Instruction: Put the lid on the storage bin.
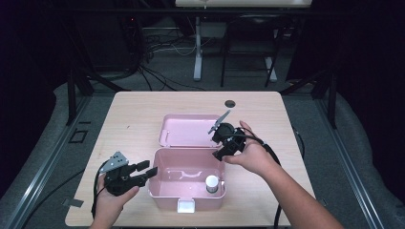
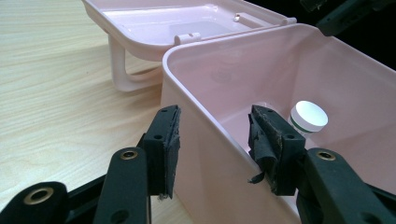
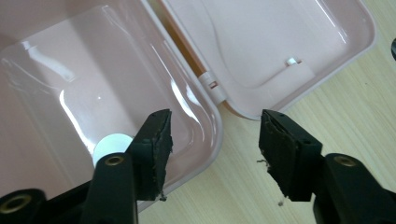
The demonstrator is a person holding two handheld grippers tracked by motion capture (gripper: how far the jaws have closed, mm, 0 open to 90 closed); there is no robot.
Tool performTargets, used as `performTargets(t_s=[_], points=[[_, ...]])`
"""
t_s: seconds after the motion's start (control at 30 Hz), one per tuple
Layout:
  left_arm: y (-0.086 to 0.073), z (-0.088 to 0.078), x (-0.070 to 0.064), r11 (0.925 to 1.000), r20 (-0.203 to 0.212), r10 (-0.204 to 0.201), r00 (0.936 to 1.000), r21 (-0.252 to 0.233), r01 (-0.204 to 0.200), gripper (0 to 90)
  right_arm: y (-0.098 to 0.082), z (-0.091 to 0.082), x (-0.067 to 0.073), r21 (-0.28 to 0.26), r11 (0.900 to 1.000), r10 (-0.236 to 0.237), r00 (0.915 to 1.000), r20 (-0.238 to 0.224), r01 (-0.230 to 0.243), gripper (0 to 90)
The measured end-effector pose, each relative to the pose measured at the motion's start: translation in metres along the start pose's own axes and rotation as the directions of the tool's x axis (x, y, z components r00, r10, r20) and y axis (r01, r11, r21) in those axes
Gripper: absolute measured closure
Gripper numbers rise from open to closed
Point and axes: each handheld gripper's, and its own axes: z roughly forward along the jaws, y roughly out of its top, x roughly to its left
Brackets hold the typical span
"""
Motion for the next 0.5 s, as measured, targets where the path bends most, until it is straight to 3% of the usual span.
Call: performTargets(t_s=[0.1, 0.17, 0.27, 0.5], points=[[0.000, 0.000, 0.000, 1.0000, -0.002, 0.000, 1.0000, 0.000, 0.000, 53.1, 0.000, 0.000, -0.003, -0.006, 0.999, 0.039, 0.9992, 0.010, -0.039, 48.6], [0.000, 0.000, 0.000, 1.0000, -0.001, 0.001, 1.0000, 0.001, -0.001, 53.1, -0.001, -0.001, -0.004, -0.047, 0.997, 0.063, 0.9978, 0.021, -0.062, 50.0], [0.000, 0.000, 0.001, 1.0000, 0.000, -0.003, 1.0000, 0.000, 0.003, 53.1, -0.002, -0.003, -0.006, -0.105, 0.988, 0.116, 0.9933, 0.005, -0.115, 50.4], [0.000, 0.001, 0.000, 1.0000, 0.002, -0.001, 1.0000, 0.003, 0.001, 53.6, -0.004, -0.006, -0.013, -0.145, 0.969, 0.203, 0.9790, 0.011, -0.200, 52.2]])
